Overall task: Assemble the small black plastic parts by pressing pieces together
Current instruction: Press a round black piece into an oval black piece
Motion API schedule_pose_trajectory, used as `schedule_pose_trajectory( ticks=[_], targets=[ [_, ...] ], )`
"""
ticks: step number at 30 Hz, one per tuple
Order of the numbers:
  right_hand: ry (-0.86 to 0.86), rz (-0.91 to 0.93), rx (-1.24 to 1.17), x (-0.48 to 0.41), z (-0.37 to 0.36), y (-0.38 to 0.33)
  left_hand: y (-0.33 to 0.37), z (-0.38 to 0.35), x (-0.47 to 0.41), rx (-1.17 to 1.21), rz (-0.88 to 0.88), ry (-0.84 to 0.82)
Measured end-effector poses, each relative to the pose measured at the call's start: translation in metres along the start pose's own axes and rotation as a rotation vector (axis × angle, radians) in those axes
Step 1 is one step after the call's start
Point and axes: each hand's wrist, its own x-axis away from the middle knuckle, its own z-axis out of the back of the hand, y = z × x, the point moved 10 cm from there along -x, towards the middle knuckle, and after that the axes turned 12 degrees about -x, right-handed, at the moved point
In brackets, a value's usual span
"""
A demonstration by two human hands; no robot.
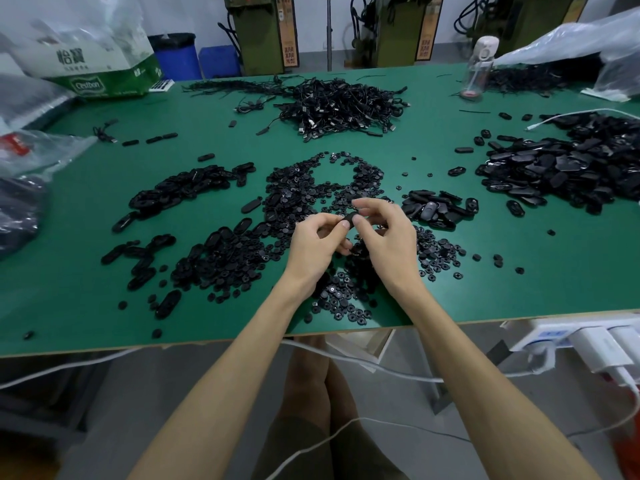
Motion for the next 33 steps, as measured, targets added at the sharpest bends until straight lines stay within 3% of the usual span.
schedule_pose_trajectory(
  ticks=[33],
  targets=[
    [-0.025, -0.054, -0.148, -0.0001, -0.0031, 0.0093, 0.0075, 0.0053, -0.0016, -0.130, -0.050, 0.066]
  ],
)
